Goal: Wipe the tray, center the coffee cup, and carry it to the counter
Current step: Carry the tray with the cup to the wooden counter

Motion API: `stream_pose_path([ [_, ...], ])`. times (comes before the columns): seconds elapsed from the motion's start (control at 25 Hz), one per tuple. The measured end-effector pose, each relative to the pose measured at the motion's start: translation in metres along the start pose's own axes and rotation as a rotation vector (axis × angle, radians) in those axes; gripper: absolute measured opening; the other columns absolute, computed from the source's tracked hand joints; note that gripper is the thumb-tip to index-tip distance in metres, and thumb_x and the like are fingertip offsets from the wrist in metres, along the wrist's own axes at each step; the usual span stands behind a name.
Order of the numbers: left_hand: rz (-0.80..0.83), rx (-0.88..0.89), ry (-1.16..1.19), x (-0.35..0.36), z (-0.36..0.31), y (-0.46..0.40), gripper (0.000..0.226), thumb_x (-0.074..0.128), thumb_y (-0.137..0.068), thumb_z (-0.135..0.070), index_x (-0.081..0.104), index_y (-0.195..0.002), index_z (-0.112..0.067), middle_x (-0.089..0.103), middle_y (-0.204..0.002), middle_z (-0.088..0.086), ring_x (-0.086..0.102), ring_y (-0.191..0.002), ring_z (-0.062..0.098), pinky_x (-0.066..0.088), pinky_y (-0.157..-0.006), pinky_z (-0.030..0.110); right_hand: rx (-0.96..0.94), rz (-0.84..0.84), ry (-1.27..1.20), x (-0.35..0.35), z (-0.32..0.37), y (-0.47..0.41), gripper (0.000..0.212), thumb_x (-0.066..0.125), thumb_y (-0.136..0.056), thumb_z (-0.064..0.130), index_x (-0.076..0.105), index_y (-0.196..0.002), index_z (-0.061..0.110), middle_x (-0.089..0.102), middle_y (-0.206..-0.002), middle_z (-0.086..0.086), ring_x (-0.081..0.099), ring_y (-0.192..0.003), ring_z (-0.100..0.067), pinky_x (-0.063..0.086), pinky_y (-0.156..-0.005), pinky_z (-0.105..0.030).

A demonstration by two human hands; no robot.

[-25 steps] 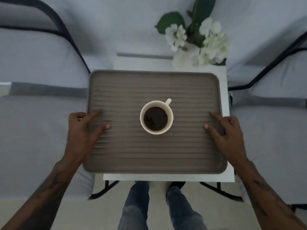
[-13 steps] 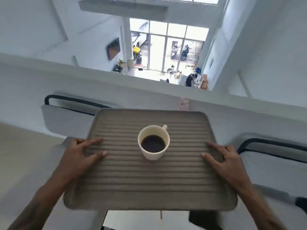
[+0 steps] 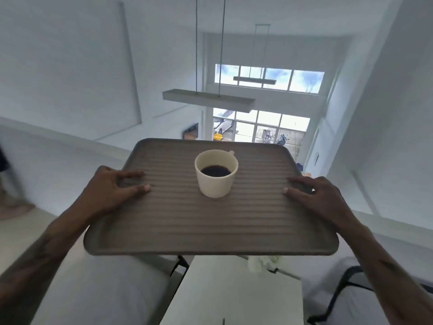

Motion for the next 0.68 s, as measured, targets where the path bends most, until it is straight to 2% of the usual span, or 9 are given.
stream_pose_path([
  [0.12, -0.034, -0.040, -0.011, -0.021, 0.006, 0.017, 0.044, 0.085, -0.063, -0.047, 0.078, -0.102, -0.028, 0.070, -0.083, 0.012, 0.065, -0.064, 0.013, 0.043, -0.052, 0.009, -0.043, 0.048, 0.003, 0.007, 0.013, -0.004, 0.043, 0.071, -0.080, 0.048, 0.068, -0.120, 0.032, 0.056, -0.102, -0.009, 0.054, -0.099, -0.026, 0.037, -0.083, -0.032],
  [0.24, -0.050, -0.081, -0.042, -0.043, 0.018, 0.042, 0.054, 0.084, -0.059, -0.057, 0.078, -0.102, -0.027, 0.071, -0.081, 0.014, 0.066, -0.062, 0.016, 0.043, -0.052, 0.011, -0.089, 0.103, -0.029, 0.023, 0.032, -0.008, 0.041, 0.071, -0.078, 0.051, 0.069, -0.116, 0.036, 0.060, -0.109, -0.008, 0.056, -0.099, -0.024, 0.040, -0.085, -0.033],
  [0.36, -0.090, -0.180, -0.072, -0.075, 0.039, 0.073, 0.046, 0.084, -0.067, -0.044, 0.076, -0.108, -0.025, 0.068, -0.096, 0.016, 0.064, -0.073, 0.020, 0.043, -0.061, 0.008, -0.142, 0.160, -0.051, 0.046, 0.069, -0.008, 0.039, 0.071, -0.079, 0.049, 0.069, -0.116, 0.036, 0.057, -0.102, -0.004, 0.055, -0.095, -0.022, 0.037, -0.083, -0.031],
  [0.48, -0.143, -0.258, -0.079, -0.115, 0.060, 0.106, 0.047, 0.082, -0.069, -0.042, 0.073, -0.113, -0.027, 0.061, -0.108, 0.007, 0.057, -0.089, 0.014, 0.041, -0.079, 0.025, -0.220, 0.206, -0.067, 0.072, 0.115, -0.002, 0.038, 0.071, -0.080, 0.046, 0.067, -0.116, 0.036, 0.055, -0.098, -0.003, 0.052, -0.093, -0.020, 0.033, -0.082, -0.028],
  [0.56, -0.183, -0.292, -0.093, -0.148, 0.076, 0.129, 0.052, 0.080, -0.066, -0.049, 0.073, -0.112, -0.027, 0.059, -0.106, 0.004, 0.055, -0.093, 0.015, 0.040, -0.083, 0.030, -0.269, 0.239, -0.083, 0.093, 0.149, 0.003, 0.039, 0.071, -0.080, 0.047, 0.068, -0.117, 0.035, 0.056, -0.098, -0.003, 0.053, -0.094, -0.021, 0.034, -0.081, -0.030],
  [0.68, -0.241, -0.335, -0.140, -0.213, 0.109, 0.171, 0.070, 0.075, -0.054, -0.074, 0.073, -0.109, -0.032, 0.068, -0.100, 0.003, 0.065, -0.083, 0.011, 0.045, -0.073, 0.026, -0.355, 0.320, -0.103, 0.132, 0.218, 0.021, 0.040, 0.070, -0.080, 0.048, 0.068, -0.118, 0.035, 0.056, -0.101, -0.005, 0.054, -0.096, -0.023, 0.035, -0.082, -0.031],
])
Point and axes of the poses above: each hand's wrist, its own y-axis away from the middle knuckle, its own x-axis out of the palm, z = x × y, the point moved 7 cm from there along -y, towards the middle knuckle
